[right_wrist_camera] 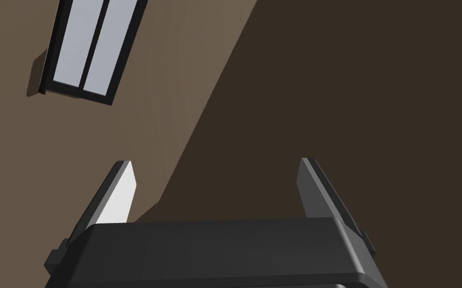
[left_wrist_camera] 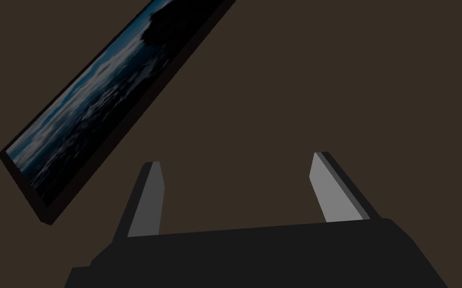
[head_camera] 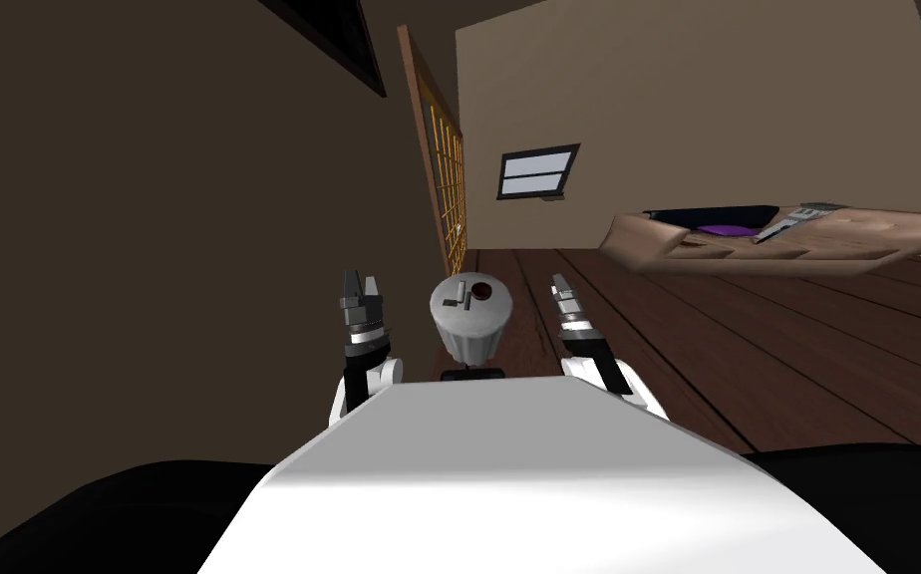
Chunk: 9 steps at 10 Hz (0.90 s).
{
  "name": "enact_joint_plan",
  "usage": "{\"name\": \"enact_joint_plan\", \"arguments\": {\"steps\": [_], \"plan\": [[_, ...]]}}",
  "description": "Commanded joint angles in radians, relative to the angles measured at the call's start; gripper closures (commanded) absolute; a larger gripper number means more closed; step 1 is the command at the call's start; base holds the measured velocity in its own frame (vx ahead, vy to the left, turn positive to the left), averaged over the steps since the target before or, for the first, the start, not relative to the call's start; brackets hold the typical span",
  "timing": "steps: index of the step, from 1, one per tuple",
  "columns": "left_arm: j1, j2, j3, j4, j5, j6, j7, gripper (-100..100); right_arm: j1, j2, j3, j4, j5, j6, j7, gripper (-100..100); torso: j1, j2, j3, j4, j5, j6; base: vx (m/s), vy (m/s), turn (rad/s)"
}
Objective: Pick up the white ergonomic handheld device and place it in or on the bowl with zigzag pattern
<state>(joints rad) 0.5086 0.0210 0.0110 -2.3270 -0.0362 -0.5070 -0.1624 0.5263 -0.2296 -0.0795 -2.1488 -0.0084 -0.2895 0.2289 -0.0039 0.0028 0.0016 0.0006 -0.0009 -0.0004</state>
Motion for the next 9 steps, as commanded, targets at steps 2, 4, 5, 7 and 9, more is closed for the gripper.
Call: {"name": "enact_joint_plan", "arguments": {"steps": [2, 4, 5, 7, 9], "plan": [[0.000, 0.000, 0.000, 0.000, 0.000, 0.000, 0.000, 0, -0.010, -0.060, -0.039, 0.039, -0.031, 0.049, 0.032, -100, -0.001, 0.000, 0.000, 0.000, 0.000, 0.000, -0.049, -0.056, 0.245], [0.000, 0.000, 0.000, 0.000, 0.000, 0.000, 0.000, 0, -0.027, -0.128, -0.090, 0.101, -0.076, 0.115, 0.072, -100, 0.000, -0.001, -0.001, 0.000, 0.000, 0.000, -0.044, -0.039, 0.328], [0.000, 0.000, 0.000, 0.000, 0.000, 0.000, 0.000, 0, -0.027, -0.130, -0.090, 0.110, -0.076, 0.115, 0.072, -100, -0.001, -0.001, -0.001, 0.000, 0.000, 0.000, -0.039, -0.036, 0.126], [0.000, 0.000, 0.000, 0.000, 0.000, 0.000, 0.000, 0, -0.047, -0.194, -0.141, 0.177, -0.126, 0.181, 0.114, -100, 0.001, -0.002, -0.001, 0.000, 0.000, 0.000, -0.049, -0.031, 0.371], [0.000, 0.000, 0.000, 0.000, 0.000, 0.000, 0.000, 0, -0.059, -0.233, -0.166, 0.241, -0.153, 0.229, 0.135, -100, 0.000, -0.002, -0.001, 0.000, 0.000, 0.001, -0.031, -0.035, 0.284]]}}
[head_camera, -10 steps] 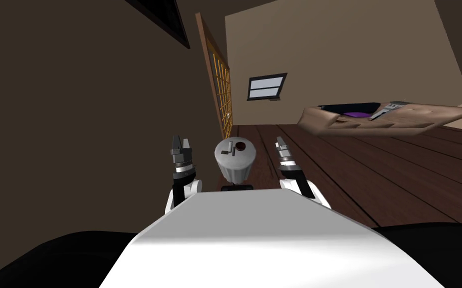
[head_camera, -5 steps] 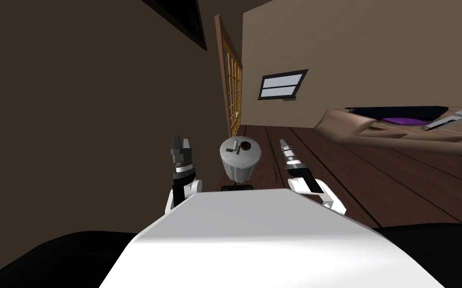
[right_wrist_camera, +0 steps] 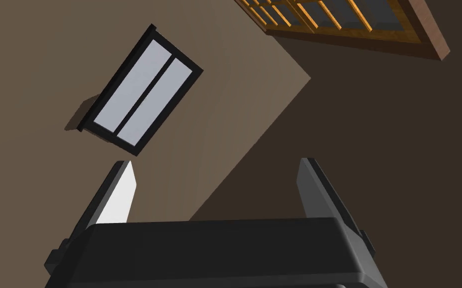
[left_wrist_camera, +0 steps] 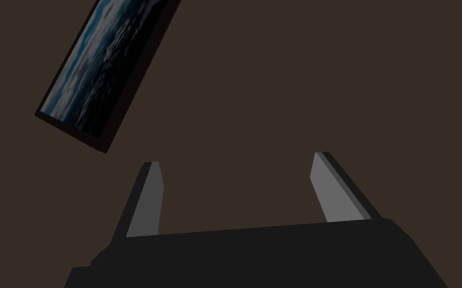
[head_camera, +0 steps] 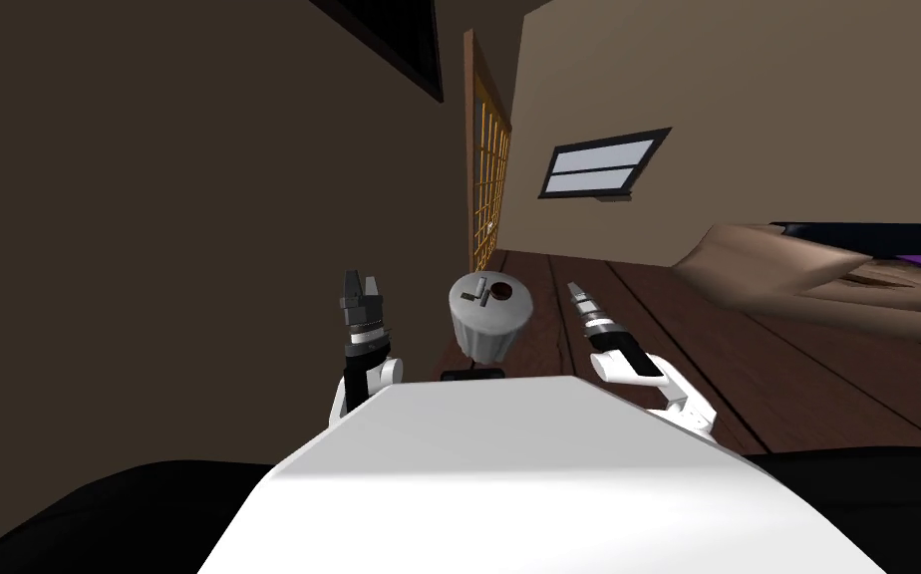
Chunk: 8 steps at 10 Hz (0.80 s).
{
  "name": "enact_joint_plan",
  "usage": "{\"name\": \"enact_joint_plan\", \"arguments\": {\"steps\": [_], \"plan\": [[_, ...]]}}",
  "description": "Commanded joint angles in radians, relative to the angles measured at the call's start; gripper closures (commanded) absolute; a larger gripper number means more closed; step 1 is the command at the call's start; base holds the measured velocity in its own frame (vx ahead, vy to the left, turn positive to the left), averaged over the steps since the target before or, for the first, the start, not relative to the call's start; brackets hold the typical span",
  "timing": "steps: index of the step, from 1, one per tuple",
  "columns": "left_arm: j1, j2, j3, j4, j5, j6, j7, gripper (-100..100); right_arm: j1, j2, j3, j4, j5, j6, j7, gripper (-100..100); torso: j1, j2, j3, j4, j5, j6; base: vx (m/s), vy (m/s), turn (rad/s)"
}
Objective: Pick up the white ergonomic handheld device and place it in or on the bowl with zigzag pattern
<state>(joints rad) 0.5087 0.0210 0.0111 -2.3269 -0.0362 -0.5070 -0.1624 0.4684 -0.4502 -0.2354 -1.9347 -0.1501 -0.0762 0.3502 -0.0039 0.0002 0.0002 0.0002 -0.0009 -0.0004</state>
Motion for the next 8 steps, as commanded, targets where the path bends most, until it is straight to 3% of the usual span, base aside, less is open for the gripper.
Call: {"name": "enact_joint_plan", "arguments": {"steps": [1, 2, 3, 4, 5, 6, 7, 8], "plan": [[0.000, 0.000, 0.000, 0.000, 0.000, 0.000, 0.000, 0, -0.001, -0.012, -0.010, 0.032, -0.012, 0.022, 0.014, -100, 0.000, 0.000, 0.000, 0.000, 0.000, 0.000, -0.018, -0.030, 0.174], [0.000, 0.000, 0.000, 0.000, 0.000, 0.000, 0.000, 0, -0.014, -0.045, -0.035, 0.065, -0.040, 0.066, 0.035, -100, 0.000, 0.000, 0.000, 0.000, 0.000, 0.001, -0.027, -0.014, 0.333], [0.000, 0.000, 0.000, 0.000, 0.000, 0.000, 0.000, 0, -0.014, -0.045, -0.035, 0.085, -0.040, 0.067, 0.035, -100, 0.001, -0.001, 0.000, 0.000, 0.000, 0.000, -0.026, -0.014, 0.234], [0.000, 0.000, 0.000, 0.000, 0.000, 0.000, 0.000, 0, -0.028, -0.078, -0.059, 0.124, -0.069, 0.108, 0.057, -100, 0.001, -0.001, 0.000, 0.000, 0.000, 0.001, -0.029, -0.013, 0.344], [0.000, 0.000, 0.000, 0.000, 0.000, 0.000, 0.000, 0, -0.028, -0.078, -0.059, 0.142, -0.069, 0.113, 0.057, -100, 0.001, -0.001, 0.000, 0.000, 0.000, 0.000, -0.023, -0.015, 0.233], [0.000, 0.000, 0.000, 0.000, 0.000, 0.000, 0.000, 0, -0.044, -0.110, -0.082, 0.177, -0.099, 0.158, 0.078, -100, 0.001, -0.001, -0.001, 0.000, 0.000, 0.001, -0.024, -0.007, 0.341], [0.000, 0.000, 0.000, 0.000, 0.000, 0.000, 0.000, 0, -0.044, -0.110, -0.082, 0.200, -0.099, 0.161, 0.078, -100, 0.002, -0.001, -0.001, 0.000, 0.000, 0.000, -0.017, -0.007, 0.307], [0.000, 0.000, 0.000, 0.000, 0.000, 0.000, 0.000, 0, -0.061, -0.141, -0.105, 0.233, -0.130, 0.211, 0.100, -100, 0.002, -0.001, -0.001, 0.000, 0.000, 0.001, -0.014, 0.000, 0.409]]}}
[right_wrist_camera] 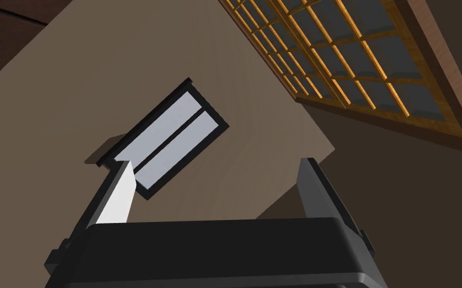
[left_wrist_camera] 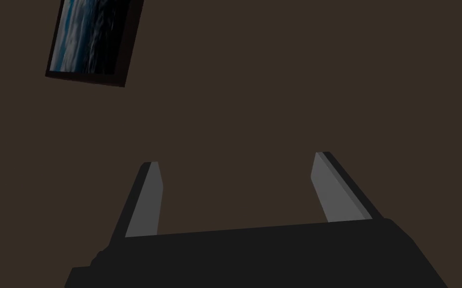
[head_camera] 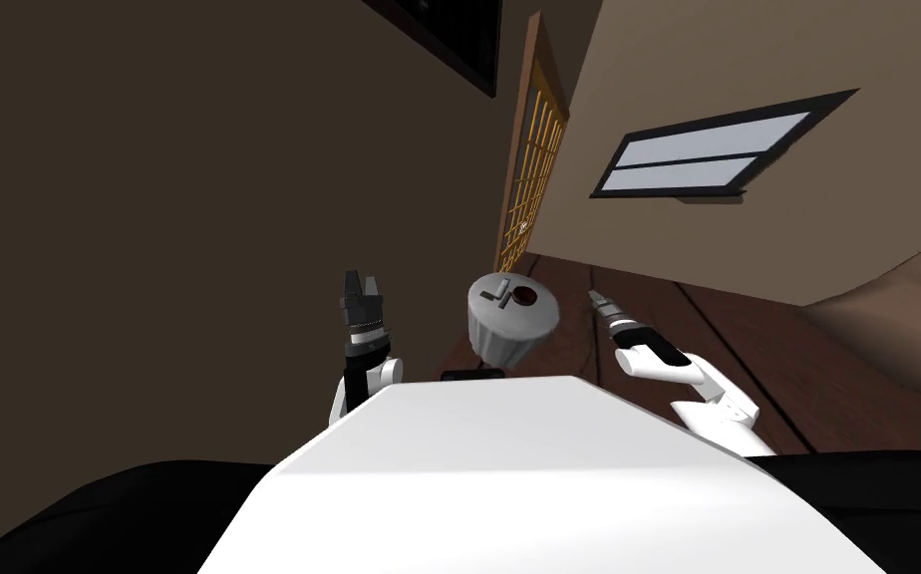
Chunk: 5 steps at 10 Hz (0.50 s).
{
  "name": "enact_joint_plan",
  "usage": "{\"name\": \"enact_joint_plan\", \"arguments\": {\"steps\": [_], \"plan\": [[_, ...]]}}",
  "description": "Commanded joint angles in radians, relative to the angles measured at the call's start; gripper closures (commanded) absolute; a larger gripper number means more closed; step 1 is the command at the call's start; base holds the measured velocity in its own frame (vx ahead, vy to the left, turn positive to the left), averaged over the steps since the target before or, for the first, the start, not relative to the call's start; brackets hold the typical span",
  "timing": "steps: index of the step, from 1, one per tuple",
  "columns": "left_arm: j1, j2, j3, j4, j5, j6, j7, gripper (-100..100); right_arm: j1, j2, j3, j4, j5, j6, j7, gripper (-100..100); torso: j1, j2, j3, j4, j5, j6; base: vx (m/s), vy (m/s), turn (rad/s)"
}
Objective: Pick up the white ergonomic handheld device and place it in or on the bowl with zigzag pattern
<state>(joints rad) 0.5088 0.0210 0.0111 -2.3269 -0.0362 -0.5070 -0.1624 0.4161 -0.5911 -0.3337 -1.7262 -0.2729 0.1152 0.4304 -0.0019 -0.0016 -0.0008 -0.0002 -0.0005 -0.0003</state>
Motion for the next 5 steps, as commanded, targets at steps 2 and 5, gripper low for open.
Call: {"name": "enact_joint_plan", "arguments": {"steps": [2, 5], "plan": [[0.000, 0.000, 0.000, 0.000, 0.000, 0.000, 0.000, 0, -0.008, -0.001, -0.007, 0.053, -0.007, 0.019, 0.019, -100, 0.000, 0.000, 0.000, 0.000, 0.000, 0.001, -0.006, -0.004, 0.179], [0.000, 0.000, 0.000, 0.000, 0.000, 0.000, 0.000, 0, -0.044, -0.063, -0.049, 0.142, -0.070, 0.112, 0.061, -100, 0.000, -0.001, 0.000, 0.000, 0.000, 0.001, -0.010, 0.004, 0.373]]}}
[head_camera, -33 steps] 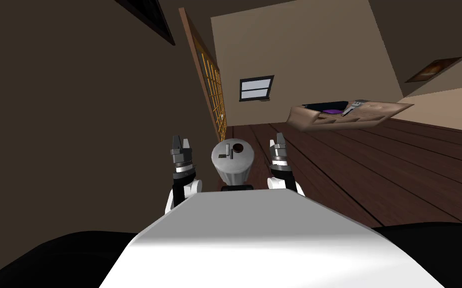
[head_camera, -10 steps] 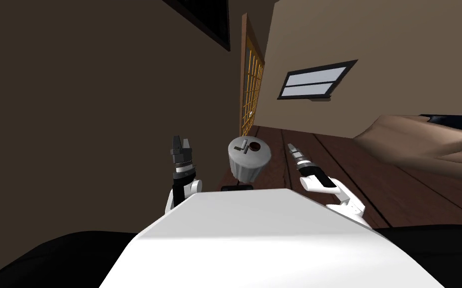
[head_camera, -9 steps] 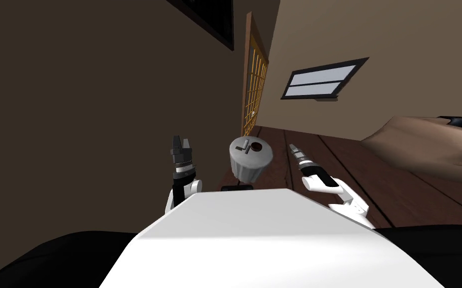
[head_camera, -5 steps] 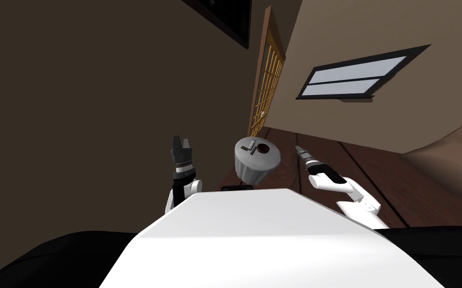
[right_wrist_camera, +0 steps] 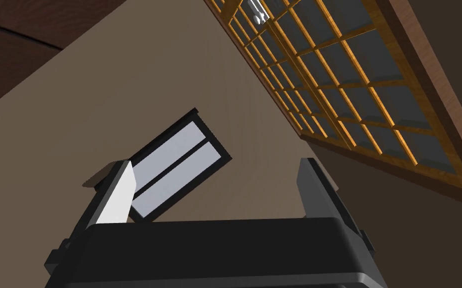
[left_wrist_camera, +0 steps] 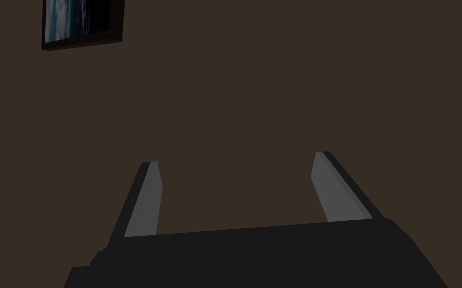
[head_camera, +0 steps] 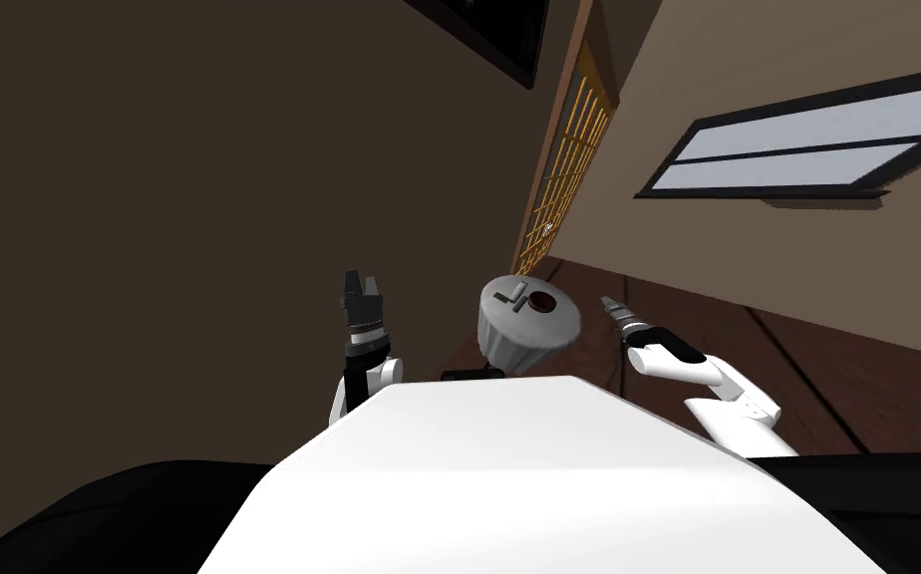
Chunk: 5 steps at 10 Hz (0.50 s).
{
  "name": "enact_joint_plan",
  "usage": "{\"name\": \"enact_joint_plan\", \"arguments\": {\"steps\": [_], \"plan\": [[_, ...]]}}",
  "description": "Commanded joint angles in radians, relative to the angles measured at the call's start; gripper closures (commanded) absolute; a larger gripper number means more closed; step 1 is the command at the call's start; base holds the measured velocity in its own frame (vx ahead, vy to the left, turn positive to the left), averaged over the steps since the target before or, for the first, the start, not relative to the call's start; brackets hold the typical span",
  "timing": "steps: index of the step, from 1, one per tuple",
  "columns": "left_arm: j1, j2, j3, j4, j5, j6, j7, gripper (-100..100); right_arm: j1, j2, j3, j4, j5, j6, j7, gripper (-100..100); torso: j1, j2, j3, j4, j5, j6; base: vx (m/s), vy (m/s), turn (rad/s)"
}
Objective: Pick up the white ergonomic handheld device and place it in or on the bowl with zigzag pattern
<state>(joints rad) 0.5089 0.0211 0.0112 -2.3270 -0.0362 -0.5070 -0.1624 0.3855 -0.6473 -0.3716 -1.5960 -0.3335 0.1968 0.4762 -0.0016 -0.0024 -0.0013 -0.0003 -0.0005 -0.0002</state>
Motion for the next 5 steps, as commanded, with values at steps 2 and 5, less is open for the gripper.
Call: {"name": "enact_joint_plan", "arguments": {"steps": [2, 5], "plan": [[0.000, 0.000, 0.000, 0.000, 0.000, 0.000, 0.000, 0, -0.031, -0.038, -0.031, 0.075, -0.041, 0.078, 0.035, -100, 0.000, 0.000, 0.000, 0.000, 0.000, 0.001, -0.007, 0.000, 0.348], [0.000, 0.000, 0.000, 0.000, 0.000, 0.000, 0.000, 0, -0.049, -0.069, -0.049, 0.164, -0.073, 0.142, 0.055, -100, 0.000, 0.000, 0.000, 0.000, 0.000, 0.001, -0.001, 0.000, 0.348]]}}
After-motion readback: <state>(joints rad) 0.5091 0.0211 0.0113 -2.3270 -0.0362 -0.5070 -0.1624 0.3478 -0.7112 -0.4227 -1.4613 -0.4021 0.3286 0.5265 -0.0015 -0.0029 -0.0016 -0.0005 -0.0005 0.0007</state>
